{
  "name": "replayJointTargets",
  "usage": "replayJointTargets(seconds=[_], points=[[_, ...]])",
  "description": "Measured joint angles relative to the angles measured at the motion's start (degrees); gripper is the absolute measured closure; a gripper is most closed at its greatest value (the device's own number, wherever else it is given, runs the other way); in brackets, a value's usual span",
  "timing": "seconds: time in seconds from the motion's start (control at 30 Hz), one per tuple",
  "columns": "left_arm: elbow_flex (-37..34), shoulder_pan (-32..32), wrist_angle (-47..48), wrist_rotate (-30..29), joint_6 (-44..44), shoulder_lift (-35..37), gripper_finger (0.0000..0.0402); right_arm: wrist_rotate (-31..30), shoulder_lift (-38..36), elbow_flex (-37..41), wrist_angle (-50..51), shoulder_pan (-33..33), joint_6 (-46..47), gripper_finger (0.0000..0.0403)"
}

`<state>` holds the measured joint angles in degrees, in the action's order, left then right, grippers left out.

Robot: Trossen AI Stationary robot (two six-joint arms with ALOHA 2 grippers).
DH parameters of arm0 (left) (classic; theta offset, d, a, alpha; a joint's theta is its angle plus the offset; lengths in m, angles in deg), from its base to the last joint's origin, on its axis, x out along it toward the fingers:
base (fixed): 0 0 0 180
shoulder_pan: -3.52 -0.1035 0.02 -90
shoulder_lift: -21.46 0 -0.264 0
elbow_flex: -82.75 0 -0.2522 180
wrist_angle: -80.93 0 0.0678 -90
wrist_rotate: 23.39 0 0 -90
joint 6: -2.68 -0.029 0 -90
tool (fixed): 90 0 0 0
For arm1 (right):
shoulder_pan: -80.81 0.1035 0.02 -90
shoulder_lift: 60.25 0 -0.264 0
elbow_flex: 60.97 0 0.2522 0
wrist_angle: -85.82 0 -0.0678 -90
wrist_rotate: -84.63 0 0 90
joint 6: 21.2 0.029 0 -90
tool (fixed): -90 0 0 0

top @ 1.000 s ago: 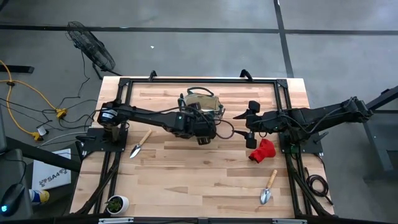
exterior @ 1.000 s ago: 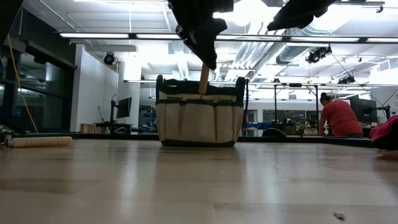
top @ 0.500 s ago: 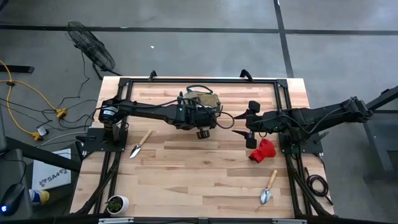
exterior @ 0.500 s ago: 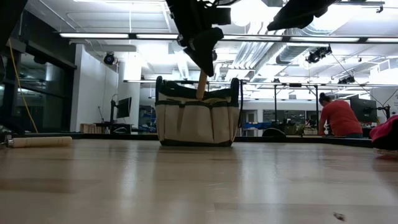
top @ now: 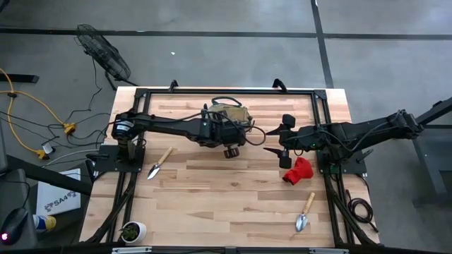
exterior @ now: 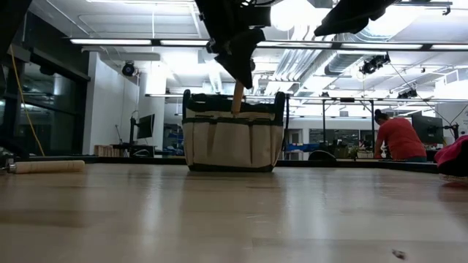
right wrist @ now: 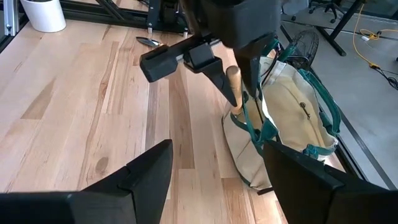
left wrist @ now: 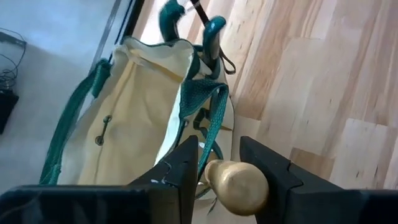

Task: Pick & Place Garden tools in Gardening bag
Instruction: Put the hand rake into the gardening bag

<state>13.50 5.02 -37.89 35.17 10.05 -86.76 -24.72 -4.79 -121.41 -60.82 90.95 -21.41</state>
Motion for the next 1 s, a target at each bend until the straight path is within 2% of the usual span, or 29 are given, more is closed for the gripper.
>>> replayJointTargets(seconds=[0.2,0.6,0.83,1.0], points=[[0.0,0.0,0.3,-0.6,0.4,0.9,0.0288,0.0,0.0,0.0,0.0,0.0,0.0,0.0160],[0.0,0.0,1.0,-8.0,0.4,0.8,0.0287,0.0,0.0,0.0,0.0,0.0,0.4,0.0160],[0.0,-0.4,0.7,-8.4,-0.1,0.8,0.0287,0.0,0.0,0.0,0.0,0.0,0.5,0.0160],[0.0,-1.9,0.9,-4.1,-0.2,0.8,0.0287,0.0,0.0,0.0,0.0,0.0,0.7,0.0160]])
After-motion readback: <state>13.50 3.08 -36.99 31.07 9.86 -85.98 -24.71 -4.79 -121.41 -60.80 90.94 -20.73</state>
